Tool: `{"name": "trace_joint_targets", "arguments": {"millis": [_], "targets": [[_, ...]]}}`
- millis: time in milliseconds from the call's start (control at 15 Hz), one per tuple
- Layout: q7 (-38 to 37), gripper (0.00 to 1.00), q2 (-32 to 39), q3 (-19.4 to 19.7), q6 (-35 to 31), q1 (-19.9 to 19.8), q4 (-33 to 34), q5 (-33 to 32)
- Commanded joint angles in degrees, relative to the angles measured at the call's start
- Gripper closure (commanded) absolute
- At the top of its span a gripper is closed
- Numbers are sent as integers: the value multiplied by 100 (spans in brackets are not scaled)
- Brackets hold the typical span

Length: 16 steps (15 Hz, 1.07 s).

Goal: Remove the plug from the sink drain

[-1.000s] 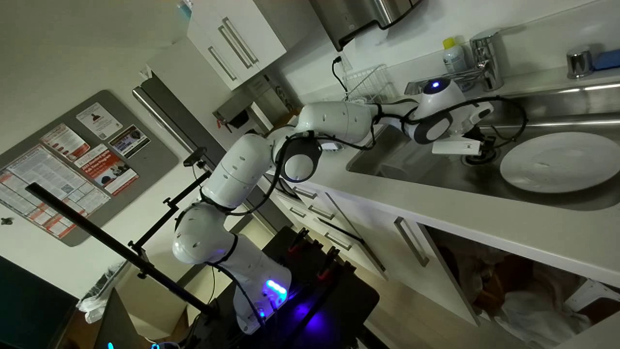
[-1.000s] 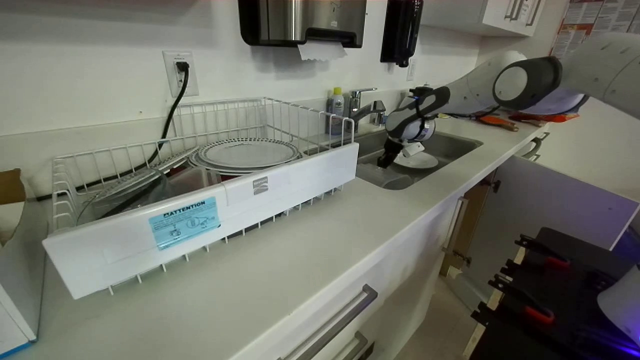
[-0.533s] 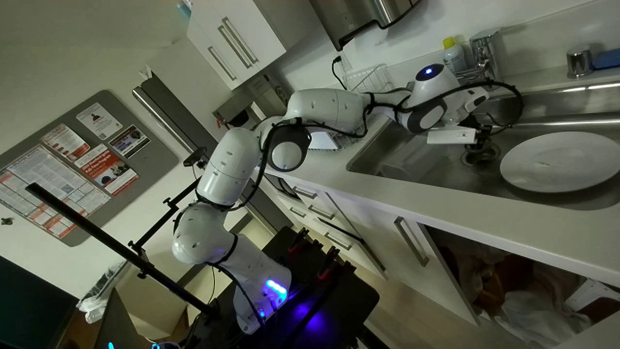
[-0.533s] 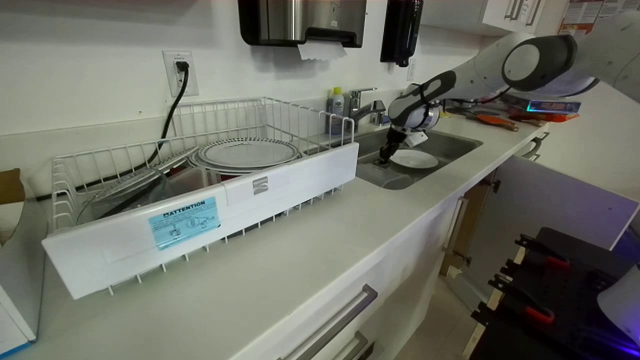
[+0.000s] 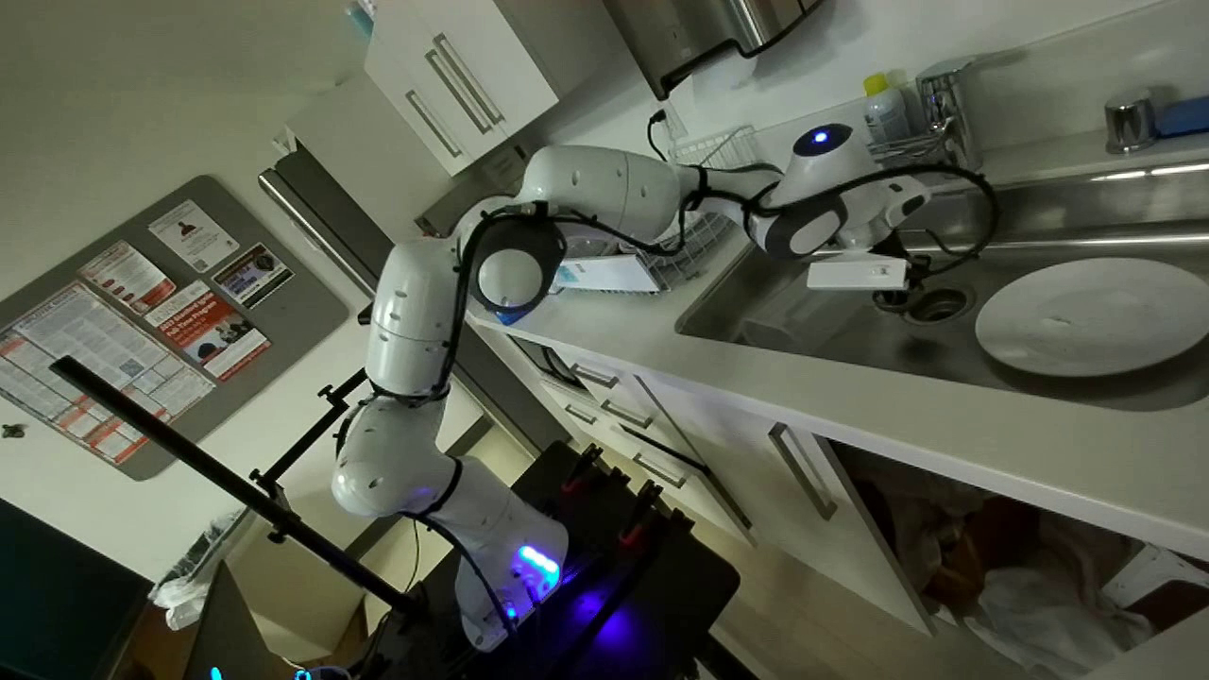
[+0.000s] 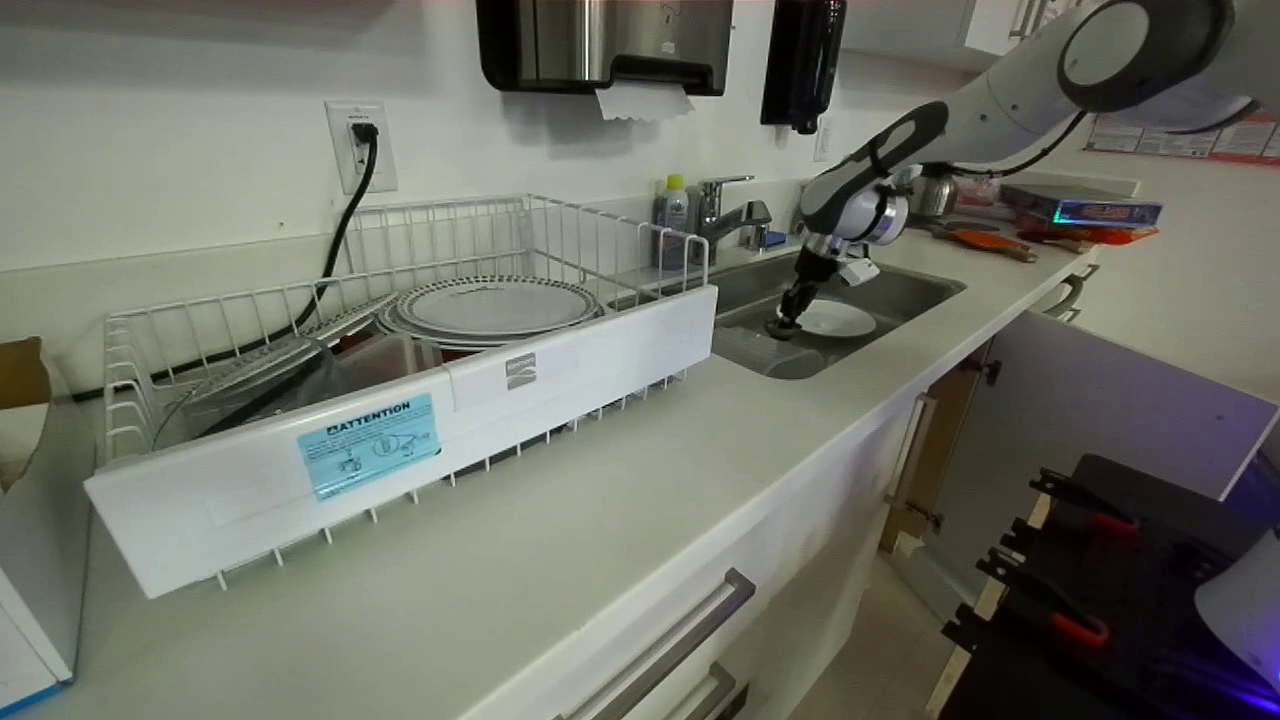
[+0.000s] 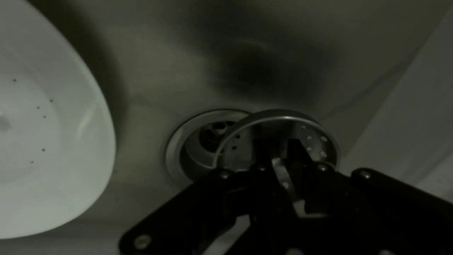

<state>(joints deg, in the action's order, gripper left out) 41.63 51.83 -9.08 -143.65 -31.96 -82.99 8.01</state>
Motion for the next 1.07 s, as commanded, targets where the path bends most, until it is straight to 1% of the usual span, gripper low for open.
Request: {"name": "trace_joint_targets", "arguments": {"millis": [0,200,333,533,667,1000], "targets": [[638,95,-709,-277,-83,-419,-1129,513],[1060,95,-964,-428,-87,-755,-1649,1057],[1244,95,-1050,-467,-17,-924,-1846,1406],[1362,95,-1096,-415,-76,-992,-2027,1745],[1339,95,-1026,-390,19,-1012,-1964,1871],[1113,95,-864,-263,388,-918,-1662,1931]]}}
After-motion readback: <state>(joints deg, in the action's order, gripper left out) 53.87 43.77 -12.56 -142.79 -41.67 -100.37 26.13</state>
